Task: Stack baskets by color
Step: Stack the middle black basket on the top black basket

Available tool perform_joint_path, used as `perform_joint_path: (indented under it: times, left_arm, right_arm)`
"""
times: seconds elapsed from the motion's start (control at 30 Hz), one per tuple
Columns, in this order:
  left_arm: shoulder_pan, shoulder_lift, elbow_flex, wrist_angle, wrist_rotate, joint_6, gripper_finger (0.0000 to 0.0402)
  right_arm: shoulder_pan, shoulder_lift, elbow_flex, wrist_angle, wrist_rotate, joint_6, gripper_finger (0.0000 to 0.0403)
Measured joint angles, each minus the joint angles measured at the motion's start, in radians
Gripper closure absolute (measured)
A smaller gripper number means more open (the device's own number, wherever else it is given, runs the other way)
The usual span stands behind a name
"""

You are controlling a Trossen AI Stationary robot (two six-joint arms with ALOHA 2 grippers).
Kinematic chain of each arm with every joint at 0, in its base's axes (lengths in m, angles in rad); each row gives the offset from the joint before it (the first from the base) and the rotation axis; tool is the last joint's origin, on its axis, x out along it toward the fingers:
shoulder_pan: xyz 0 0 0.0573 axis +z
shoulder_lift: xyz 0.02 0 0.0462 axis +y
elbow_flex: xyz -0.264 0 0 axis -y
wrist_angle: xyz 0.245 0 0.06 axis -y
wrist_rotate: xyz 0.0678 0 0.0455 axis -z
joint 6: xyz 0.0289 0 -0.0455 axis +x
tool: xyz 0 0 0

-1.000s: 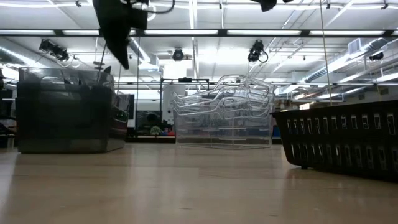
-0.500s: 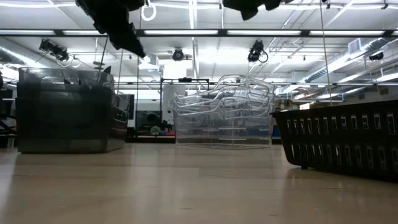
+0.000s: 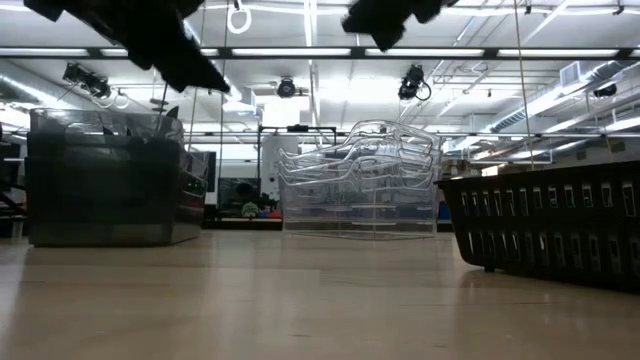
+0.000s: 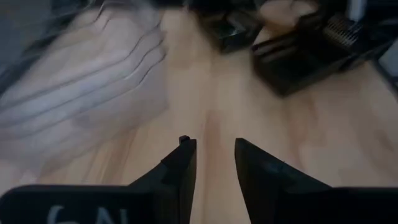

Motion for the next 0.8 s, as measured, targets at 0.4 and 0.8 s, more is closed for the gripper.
perform_joint_path:
  times: [0.4, 0.8]
  left_arm:
    - [-0.095, -0.186, -0.174, 0.235, -0.131, -0.008, 0.0285]
    - [-0.105, -0.3, -0.212, 0.282, -0.13, -0.089, 0.0285]
  right_arm:
    - [0.124, 0.128, 0.09, -0.298, 0.016, 0.116, 0.0259]
    - [0.178, 0.127, 0.127, -0.532, 0.06, 0.141, 0.0177]
